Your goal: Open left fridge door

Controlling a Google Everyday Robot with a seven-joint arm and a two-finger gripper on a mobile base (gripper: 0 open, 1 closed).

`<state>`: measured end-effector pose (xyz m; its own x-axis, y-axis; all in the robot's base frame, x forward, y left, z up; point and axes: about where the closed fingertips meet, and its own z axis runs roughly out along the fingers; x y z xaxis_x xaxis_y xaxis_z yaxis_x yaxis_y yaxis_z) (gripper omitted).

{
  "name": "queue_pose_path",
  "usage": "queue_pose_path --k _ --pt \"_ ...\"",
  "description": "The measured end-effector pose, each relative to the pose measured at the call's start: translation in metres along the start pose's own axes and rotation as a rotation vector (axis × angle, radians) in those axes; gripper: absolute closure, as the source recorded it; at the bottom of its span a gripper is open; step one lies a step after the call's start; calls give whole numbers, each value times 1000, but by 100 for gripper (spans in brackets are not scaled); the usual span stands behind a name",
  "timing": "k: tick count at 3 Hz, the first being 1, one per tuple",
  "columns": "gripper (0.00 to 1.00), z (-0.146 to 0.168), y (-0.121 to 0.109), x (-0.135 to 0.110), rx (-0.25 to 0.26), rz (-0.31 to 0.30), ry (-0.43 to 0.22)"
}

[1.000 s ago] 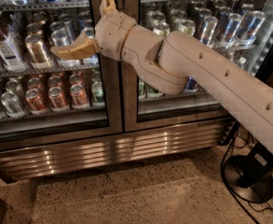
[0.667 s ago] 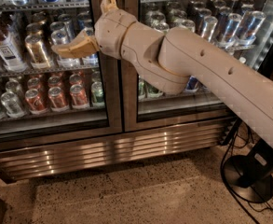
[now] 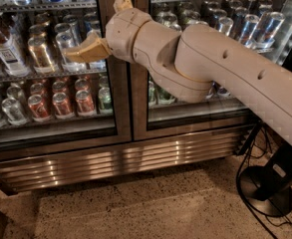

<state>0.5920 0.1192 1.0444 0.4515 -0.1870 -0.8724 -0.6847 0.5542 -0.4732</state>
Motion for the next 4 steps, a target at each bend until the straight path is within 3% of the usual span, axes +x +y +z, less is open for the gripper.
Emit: queue_pose_path --k 1,2,3,4 --pt "0 9 -23 3 80 20 40" --pt "0 13 -26 5 65 23 45" --pt "0 34 -40 4 51 33 44" --pt "0 51 -41 4 16 49 31"
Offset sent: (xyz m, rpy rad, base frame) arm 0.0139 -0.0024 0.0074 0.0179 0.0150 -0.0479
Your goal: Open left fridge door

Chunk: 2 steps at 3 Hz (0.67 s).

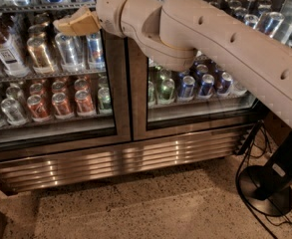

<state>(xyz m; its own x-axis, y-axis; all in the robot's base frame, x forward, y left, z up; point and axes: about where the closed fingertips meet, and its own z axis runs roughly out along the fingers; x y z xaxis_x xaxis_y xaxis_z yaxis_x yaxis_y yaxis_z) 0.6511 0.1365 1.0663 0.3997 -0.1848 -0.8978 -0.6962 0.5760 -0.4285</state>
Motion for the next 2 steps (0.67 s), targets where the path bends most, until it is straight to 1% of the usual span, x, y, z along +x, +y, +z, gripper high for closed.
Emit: queue_pose_path --k 1,2 --pt "0 0 0 0 0 0 0" --pt "0 0 2 0 -26 13 -19"
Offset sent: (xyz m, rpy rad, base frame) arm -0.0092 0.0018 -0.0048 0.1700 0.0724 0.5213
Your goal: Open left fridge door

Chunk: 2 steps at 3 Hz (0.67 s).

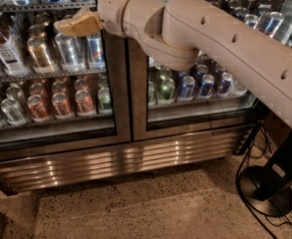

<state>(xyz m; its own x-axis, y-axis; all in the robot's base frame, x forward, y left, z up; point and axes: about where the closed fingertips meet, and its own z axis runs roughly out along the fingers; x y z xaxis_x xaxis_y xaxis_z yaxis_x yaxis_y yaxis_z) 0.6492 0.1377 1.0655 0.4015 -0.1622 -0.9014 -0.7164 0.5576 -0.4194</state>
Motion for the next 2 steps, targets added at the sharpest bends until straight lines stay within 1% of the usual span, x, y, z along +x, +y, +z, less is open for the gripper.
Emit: queue_pose_path --k 1,2 --pt "0 -1 0 3 -6 9 -4" --pt "19 -1 0 3 -7 9 -4"
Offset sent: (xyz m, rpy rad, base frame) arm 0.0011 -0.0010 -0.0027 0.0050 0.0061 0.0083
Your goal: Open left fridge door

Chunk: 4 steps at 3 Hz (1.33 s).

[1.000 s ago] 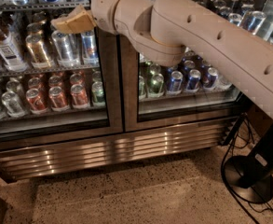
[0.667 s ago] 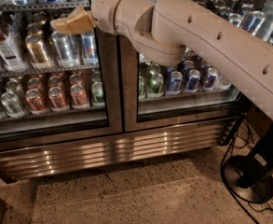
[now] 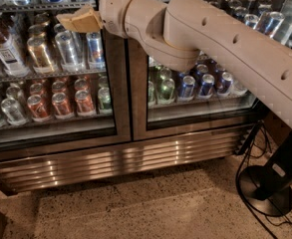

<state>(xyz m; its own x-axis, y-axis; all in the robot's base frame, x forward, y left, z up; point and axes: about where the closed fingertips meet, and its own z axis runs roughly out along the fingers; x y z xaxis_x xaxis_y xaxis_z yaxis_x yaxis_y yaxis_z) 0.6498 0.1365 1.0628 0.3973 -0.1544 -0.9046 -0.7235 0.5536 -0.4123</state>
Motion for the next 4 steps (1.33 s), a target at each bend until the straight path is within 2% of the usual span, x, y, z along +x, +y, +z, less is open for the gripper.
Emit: queue_pose_path --k 3,4 --pt "89 -5 -4 -1 0 0 0" --pt "100 -7 -8 0 0 0 0"
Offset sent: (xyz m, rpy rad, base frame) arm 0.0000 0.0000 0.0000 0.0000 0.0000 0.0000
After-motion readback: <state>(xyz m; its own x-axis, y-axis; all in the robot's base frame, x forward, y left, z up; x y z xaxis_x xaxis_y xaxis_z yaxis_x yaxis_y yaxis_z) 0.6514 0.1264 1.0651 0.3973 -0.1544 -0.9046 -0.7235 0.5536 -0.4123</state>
